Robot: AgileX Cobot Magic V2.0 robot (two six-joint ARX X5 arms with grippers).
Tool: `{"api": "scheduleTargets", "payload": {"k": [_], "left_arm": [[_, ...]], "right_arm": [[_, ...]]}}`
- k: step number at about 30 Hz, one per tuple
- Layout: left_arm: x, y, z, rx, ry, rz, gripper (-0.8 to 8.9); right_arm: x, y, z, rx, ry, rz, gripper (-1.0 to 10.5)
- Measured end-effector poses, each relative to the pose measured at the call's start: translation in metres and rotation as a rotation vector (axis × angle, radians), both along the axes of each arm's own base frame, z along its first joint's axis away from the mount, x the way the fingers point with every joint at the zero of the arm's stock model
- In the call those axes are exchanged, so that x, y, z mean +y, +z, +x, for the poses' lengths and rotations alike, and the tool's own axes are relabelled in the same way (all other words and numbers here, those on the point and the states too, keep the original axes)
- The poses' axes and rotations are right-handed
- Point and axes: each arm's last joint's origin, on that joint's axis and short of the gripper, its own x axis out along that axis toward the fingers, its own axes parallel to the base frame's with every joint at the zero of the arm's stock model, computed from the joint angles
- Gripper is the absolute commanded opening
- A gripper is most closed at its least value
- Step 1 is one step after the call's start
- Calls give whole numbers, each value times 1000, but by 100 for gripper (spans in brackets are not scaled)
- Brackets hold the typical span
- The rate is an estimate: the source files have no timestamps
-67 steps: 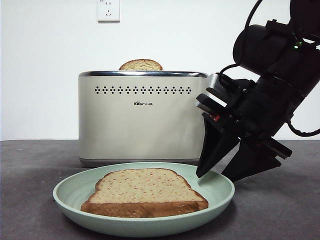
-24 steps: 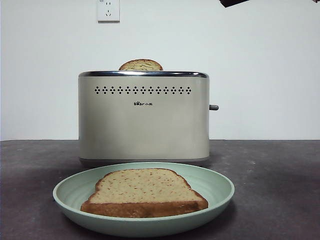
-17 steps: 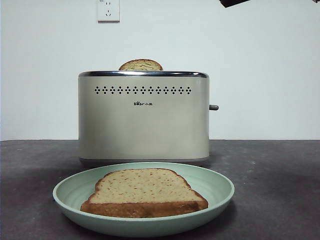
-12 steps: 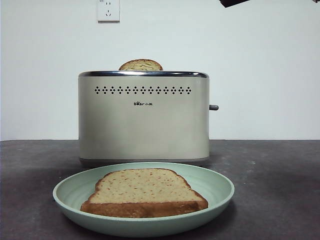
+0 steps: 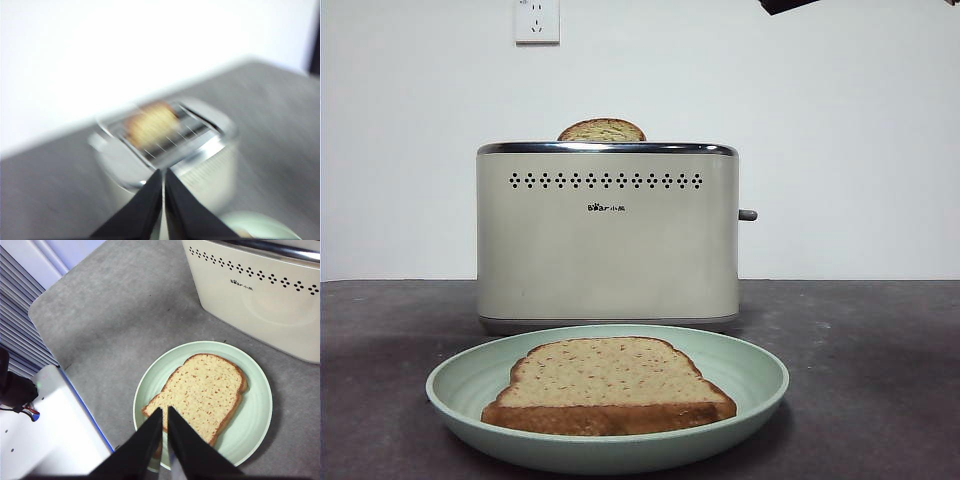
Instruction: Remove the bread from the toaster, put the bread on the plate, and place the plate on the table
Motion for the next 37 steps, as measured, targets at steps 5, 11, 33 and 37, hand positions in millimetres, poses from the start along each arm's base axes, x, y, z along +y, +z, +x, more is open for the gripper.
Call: {"api": "scheduleTargets", "payload": {"k": [5,11,33,37], "left_arm": [[23,-22,-16,-213,197,-52,8],[34,-76,-20,-279,326,-72,8],[42,-217,-1,-52,448,-133,8],[42,-222,0,-31,449,-130,8]], "right_arm": [[0,0,0,0,0,0,5],[0,0,0,0,0,0,5],[0,0,0,-2,1,-1,5],[0,0,0,-2,1,-1,5]]}}
